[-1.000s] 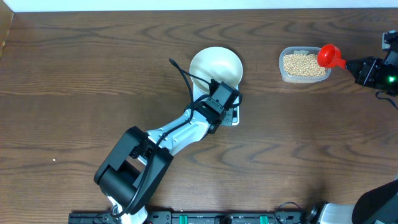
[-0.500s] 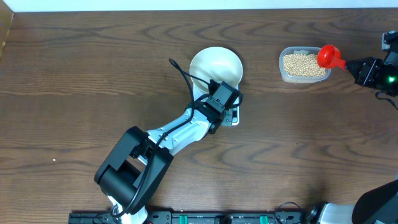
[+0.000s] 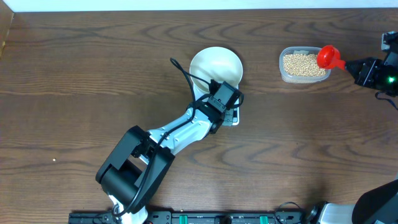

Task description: Scoop item into bowl and weigh 50g on scale

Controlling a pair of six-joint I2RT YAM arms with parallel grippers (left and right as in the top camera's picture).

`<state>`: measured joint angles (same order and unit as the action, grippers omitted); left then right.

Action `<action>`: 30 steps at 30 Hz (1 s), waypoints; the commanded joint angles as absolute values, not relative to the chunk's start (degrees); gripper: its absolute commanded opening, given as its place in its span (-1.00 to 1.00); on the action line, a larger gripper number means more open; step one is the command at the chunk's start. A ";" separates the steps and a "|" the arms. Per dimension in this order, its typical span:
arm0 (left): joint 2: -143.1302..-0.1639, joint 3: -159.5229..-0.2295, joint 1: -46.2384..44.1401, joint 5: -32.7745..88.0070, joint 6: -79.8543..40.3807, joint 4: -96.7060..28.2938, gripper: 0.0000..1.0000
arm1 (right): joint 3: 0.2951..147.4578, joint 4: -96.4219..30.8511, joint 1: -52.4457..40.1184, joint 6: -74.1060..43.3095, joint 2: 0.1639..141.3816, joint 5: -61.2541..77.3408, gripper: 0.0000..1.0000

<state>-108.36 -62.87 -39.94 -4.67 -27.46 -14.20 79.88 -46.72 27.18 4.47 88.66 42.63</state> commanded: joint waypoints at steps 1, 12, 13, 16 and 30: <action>-116.16 -59.29 -39.35 -5.61 -28.40 -16.84 -0.85 | 80.03 -46.98 26.79 5.58 88.84 43.20 -0.98; -116.18 -59.29 -39.35 -5.63 -29.50 -19.18 -0.86 | 80.03 -47.16 26.79 5.91 88.84 43.20 -0.98; -116.18 -59.29 -39.35 -5.63 -29.71 -19.53 -0.86 | 80.03 -47.16 26.79 5.91 88.84 43.20 -0.98; -116.18 -59.29 -39.35 -5.63 -30.37 -20.32 -0.86 | 80.03 -47.16 26.79 5.91 88.84 43.20 -0.98; -116.18 -59.29 -39.35 -7.75 -31.64 -22.50 -0.85 | 80.03 -47.22 26.79 5.91 88.84 43.20 -0.98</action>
